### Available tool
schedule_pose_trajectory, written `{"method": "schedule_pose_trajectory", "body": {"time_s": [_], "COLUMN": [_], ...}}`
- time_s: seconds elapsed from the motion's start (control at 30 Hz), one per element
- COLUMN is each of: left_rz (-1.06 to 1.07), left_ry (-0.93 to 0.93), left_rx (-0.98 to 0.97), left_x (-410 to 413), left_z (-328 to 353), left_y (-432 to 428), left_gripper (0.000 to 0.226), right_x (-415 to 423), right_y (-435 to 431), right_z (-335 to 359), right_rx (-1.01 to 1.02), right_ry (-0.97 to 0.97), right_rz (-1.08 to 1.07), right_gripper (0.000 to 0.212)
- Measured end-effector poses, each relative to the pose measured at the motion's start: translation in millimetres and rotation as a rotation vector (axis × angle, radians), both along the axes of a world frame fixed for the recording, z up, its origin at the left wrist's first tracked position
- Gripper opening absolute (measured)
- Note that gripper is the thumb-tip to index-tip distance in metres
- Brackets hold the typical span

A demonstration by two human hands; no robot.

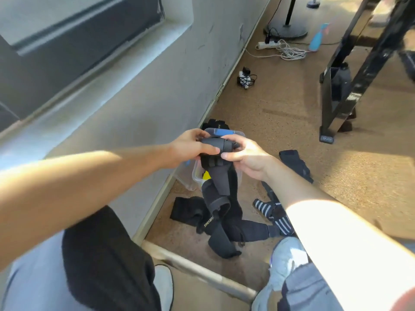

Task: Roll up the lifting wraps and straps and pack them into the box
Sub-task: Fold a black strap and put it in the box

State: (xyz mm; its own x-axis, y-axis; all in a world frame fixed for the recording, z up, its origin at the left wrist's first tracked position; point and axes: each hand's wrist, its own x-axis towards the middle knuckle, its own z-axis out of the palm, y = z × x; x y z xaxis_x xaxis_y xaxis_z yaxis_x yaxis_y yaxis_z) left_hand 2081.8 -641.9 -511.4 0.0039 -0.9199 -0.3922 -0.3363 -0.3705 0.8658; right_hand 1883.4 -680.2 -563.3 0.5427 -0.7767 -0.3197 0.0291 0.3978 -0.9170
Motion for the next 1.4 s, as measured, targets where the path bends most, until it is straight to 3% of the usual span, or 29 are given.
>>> {"method": "schedule_pose_trajectory", "body": {"time_s": [0.1,0.27,0.4,0.53,0.77,1.07,1.23,1.3,1.4], "left_rz": [0.091,-0.073,-0.080,-0.010,0.074,-0.062,-0.106,-0.108,-0.176], "left_ry": [0.167,0.178,0.289,0.443,0.481,0.565,0.574,0.622,0.687], "left_rx": [0.018,0.127,0.050,0.000,-0.101,-0.222,-0.357,-0.343,-0.238], "left_x": [-5,-14,-16,-13,-10,-31,-23,-20,-15], "left_z": [-7,3,7,3,-1,-3,2,6,13], "left_y": [9,18,25,30,36,35,34,35,38], "left_gripper": [0.035,0.032,0.028,0.044,0.048,0.052,0.067,0.072,0.061], "right_x": [0,-11,-15,-10,5,-24,-18,-16,-17], "right_y": [7,19,28,37,46,60,64,66,69], "right_z": [11,25,35,53,65,70,88,95,102], "right_rx": [0.016,0.033,-0.014,-0.136,-0.155,-0.189,-0.209,-0.223,-0.246], "right_ry": [-0.030,-0.010,-0.022,0.135,0.354,0.314,0.222,0.179,0.143], "right_rz": [-0.022,-0.073,-0.126,-0.178,-0.118,-0.160,-0.204,-0.198,-0.197], "right_gripper": [0.058,0.056,0.054,0.056,0.060,0.044,0.037,0.039,0.043]}}
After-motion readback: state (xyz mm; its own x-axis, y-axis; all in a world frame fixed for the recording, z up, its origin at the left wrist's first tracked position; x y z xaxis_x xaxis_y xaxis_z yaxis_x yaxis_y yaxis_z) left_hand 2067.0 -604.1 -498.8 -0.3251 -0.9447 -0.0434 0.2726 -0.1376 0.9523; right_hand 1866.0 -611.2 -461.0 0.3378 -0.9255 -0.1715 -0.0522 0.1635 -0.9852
